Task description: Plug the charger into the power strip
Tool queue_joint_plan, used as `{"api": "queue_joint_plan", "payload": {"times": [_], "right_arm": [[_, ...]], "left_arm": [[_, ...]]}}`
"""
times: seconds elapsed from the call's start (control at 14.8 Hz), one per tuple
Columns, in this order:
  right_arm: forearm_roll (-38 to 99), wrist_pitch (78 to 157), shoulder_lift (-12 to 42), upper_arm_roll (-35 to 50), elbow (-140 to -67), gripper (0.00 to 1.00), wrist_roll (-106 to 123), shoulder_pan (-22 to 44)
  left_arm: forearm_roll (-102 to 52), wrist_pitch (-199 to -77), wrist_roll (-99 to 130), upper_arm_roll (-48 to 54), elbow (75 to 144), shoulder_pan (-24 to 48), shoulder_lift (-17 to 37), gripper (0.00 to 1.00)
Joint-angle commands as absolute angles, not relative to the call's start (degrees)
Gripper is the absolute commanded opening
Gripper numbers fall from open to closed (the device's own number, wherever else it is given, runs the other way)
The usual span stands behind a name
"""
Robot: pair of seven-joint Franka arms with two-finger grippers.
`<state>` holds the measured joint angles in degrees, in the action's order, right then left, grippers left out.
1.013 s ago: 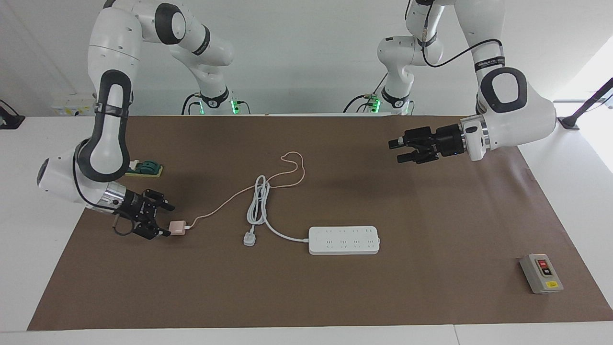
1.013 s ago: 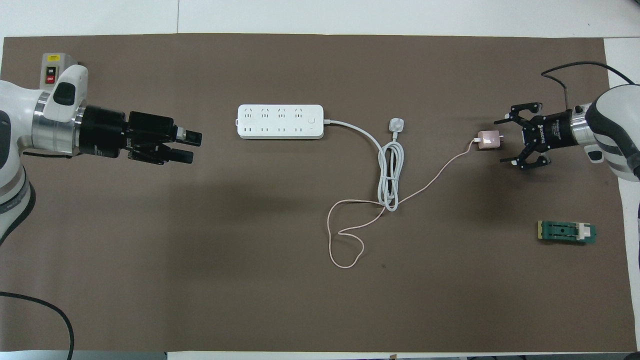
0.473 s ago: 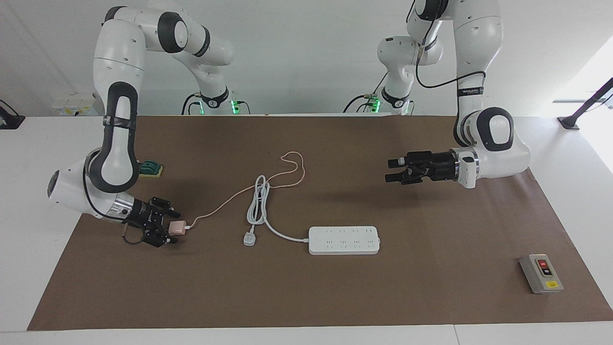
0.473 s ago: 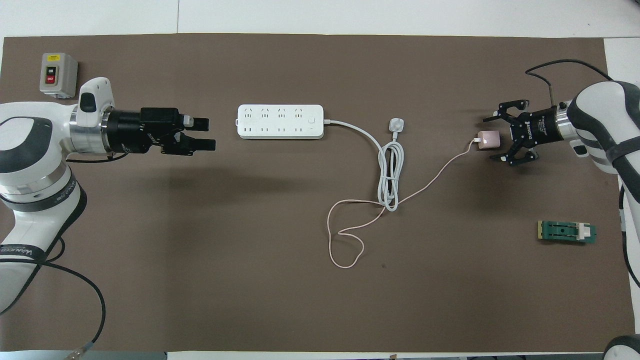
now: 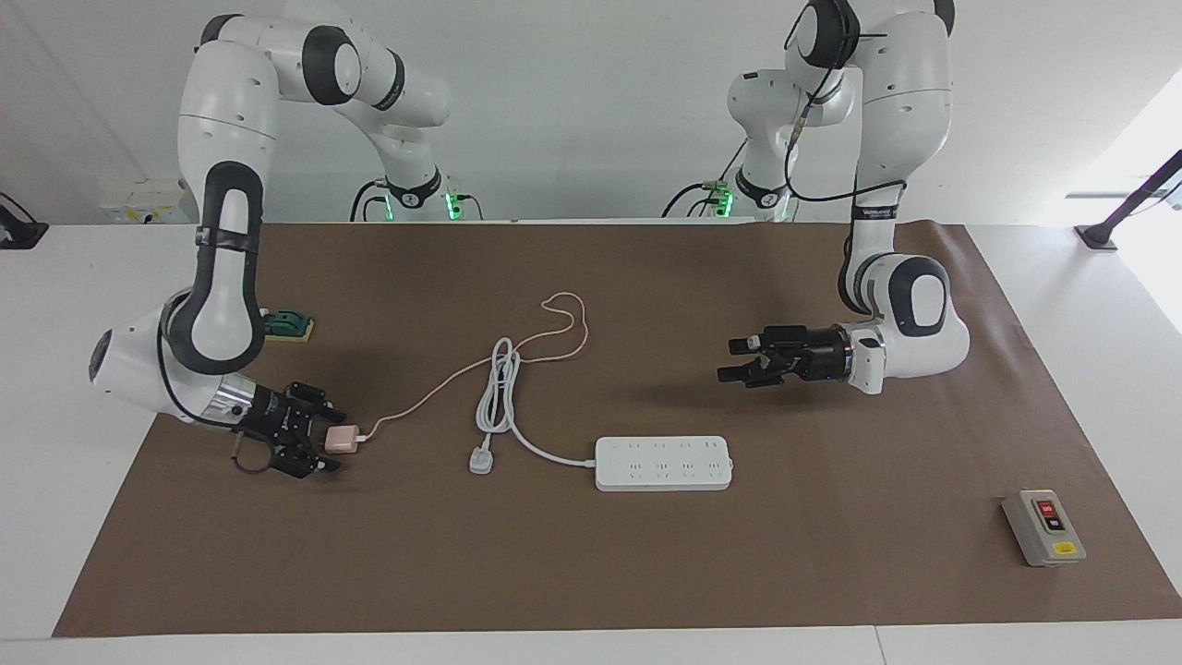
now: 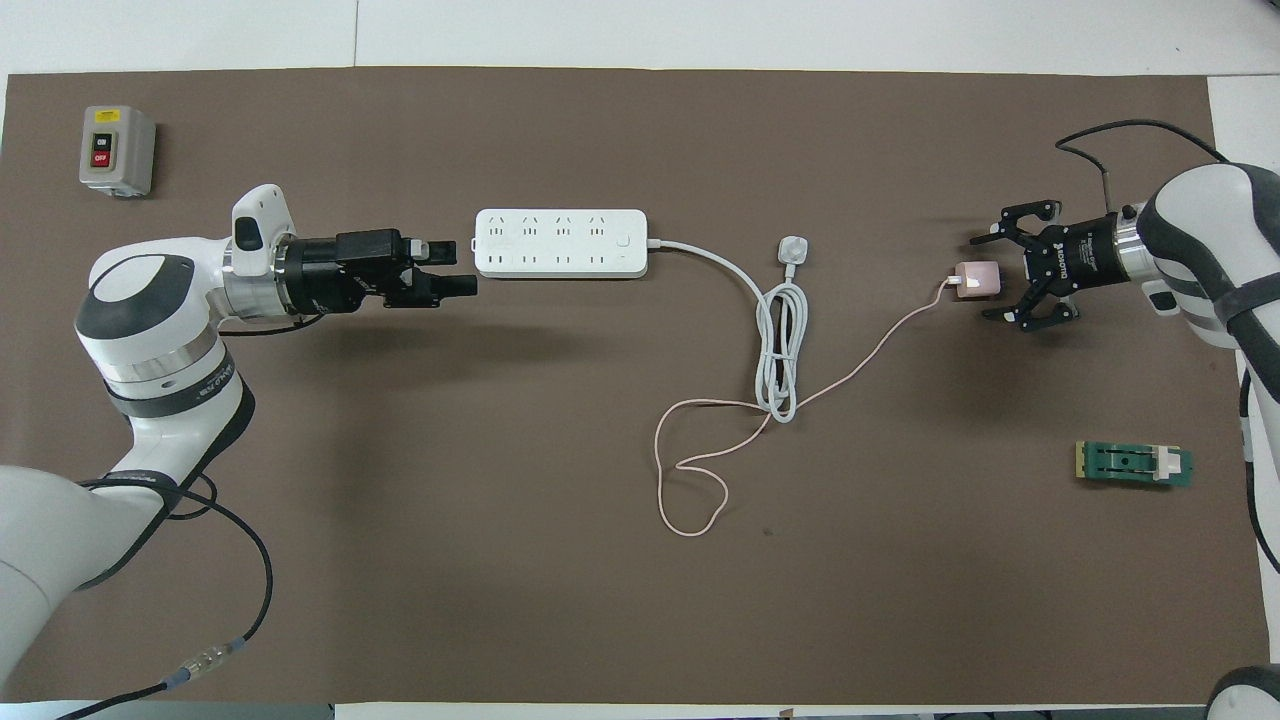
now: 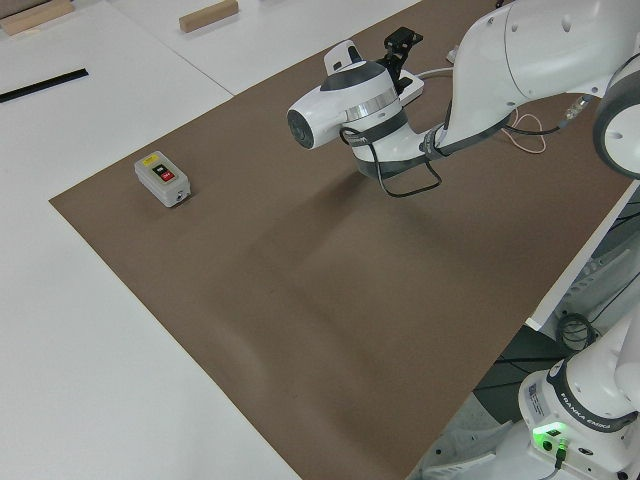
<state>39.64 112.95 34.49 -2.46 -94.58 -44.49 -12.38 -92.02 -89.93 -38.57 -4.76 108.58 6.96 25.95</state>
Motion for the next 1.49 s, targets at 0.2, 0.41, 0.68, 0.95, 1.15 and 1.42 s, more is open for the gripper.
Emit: {"api": "queue_joint_plan", "payload": {"times": [0.2,0.41,0.68,0.95,1.15,1.42], "right_arm": [[40.87,116.19,37.26,-2.11,-94.48,0.0,-39.73,-13.27],[40.87,116.54,37.35,-2.2,-94.48,0.0,-40.6,-12.48],[40.52,115.67,36.39,-2.2,-93.87,0.0,-40.69,-12.31],[40.34,111.89,33.32,-1.67,-92.64,0.0,-43.75,-10.73],[40.6,109.6,32.26,-1.58,-89.83,0.0,-50.77,-6.69],[41.48,109.77,30.5,-1.23,-88.77,0.0,-58.6,-1.33]], "left_arm": [[-96.41,-91.58,-42.19,-5.71,107.67,12.03,27.95,1.0],[-95.63,-96.48,-43.77,-5.98,107.75,13.27,26.99,1.0],[-95.19,-98.17,-43.94,-6.15,108.37,14.5,25.84,1.0],[-95.18,-99.05,-43.25,-5.98,108.98,14.94,24.96,1.0],[-95.53,-98.62,-42.63,-5.71,109.07,14.94,25.14,1.0],[-96.33,-98.26,-42.63,-5.71,109.07,15.38,25.14,1.0]]}}
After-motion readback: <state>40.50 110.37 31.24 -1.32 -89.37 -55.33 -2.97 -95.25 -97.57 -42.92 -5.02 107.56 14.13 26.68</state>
